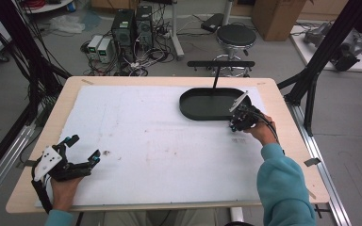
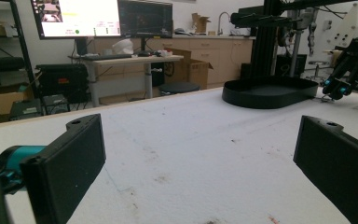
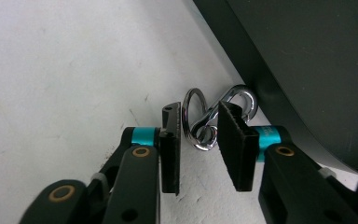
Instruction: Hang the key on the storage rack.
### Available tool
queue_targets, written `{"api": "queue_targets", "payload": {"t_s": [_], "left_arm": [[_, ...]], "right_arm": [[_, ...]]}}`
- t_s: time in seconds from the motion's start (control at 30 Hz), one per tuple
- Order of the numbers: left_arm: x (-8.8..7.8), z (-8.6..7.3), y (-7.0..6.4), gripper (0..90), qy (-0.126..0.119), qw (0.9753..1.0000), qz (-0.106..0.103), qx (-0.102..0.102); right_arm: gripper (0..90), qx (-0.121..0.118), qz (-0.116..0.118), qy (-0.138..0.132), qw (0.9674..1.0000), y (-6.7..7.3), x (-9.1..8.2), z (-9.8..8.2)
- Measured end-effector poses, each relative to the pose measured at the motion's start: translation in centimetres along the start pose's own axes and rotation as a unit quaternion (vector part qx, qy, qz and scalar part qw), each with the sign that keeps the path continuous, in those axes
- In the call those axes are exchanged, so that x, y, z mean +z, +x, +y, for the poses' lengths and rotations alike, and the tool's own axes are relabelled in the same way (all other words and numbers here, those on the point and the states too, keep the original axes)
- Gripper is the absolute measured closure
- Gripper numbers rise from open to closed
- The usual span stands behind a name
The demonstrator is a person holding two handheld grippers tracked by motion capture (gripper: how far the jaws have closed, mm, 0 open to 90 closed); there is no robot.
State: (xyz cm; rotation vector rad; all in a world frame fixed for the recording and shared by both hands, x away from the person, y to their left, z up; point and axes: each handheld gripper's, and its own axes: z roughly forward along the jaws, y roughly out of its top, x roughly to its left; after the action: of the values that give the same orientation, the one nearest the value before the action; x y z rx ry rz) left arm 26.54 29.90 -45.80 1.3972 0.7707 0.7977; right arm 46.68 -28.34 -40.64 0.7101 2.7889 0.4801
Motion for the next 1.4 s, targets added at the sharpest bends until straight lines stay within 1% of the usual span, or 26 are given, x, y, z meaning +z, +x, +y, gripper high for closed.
{"api": "queue_targets", "payload": {"t_s": [0.07,0.2,0.27,0.37,0.67,0.7,0.73,0.83,1.07,1.13,1.17,1.23,1.3,1.4], "left_arm": [[0.0,0.0,0.0,2.5,0.0,1.0,0.0,0.001],[0.0,0.0,0.0,2.5,0.001,1.0,0.0,0.001],[0.0,0.0,0.0,2.5,0.0,1.0,-0.001,0.001],[0.0,0.0,0.0,2.5,0.0,1.0,-0.001,0.001],[0.0,0.0,0.0,2.5,0.001,1.0,-0.001,0.002],[0.0,0.0,0.0,2.5,0.001,1.0,-0.001,0.002],[0.0,0.0,0.0,2.5,0.001,1.0,0.0,0.001],[0.0,0.0,0.0,2.5,0.0,1.0,0.0,0.001],[0.0,0.0,0.0,2.5,0.001,1.0,0.0,0.001],[0.0,0.0,0.0,2.5,0.001,1.0,0.0,0.0],[0.0,0.0,0.0,2.5,0.001,1.0,0.0,0.0],[0.0,0.0,0.0,2.5,0.0,1.0,-0.001,0.001],[0.0,0.0,0.0,2.5,0.0,1.0,0.0,0.001],[0.0,0.0,0.0,2.5,0.0,1.0,0.0,0.0]], "right_arm": [[74.0,-0.001,0.003,0.0,1.0,0.0,0.1,0.0],[77.4,-0.001,-0.001,-0.002,1.0,-0.1,0.1,0.1],[78.0,0.003,-0.002,-0.003,1.0,-0.1,0.1,0.1],[78.9,0.002,-0.002,-0.003,1.0,-0.1,0.0,0.1],[84.7,0.008,0.0,-0.01,0.9999,-0.3,-0.2,0.0],[85.2,0.008,-0.003,-0.009,0.9999,-0.3,-0.2,0.0],[86.6,0.01,0.0,-0.011,0.9999,-0.3,-0.2,0.0],[87.2,0.009,-0.002,-0.013,0.9999,-0.4,-0.3,0.0],[88.4,0.018,-0.001,-0.011,0.9998,-0.4,-0.4,-0.1],[89.0,0.023,0.008,-0.019,0.9995,-0.5,-0.4,-0.1],[89.0,0.03,0.009,-0.024,0.9992,-0.5,-0.6,-0.1],[89.0,0.042,0.013,-0.043,0.9981,-0.7,-0.9,-0.2],[89.1,0.051,0.014,-0.062,0.9967,-0.9,-1.3,-0.3],[89.1,0.072,0.024,-0.094,0.9927,-1.2,-2.0,-0.7]]}}
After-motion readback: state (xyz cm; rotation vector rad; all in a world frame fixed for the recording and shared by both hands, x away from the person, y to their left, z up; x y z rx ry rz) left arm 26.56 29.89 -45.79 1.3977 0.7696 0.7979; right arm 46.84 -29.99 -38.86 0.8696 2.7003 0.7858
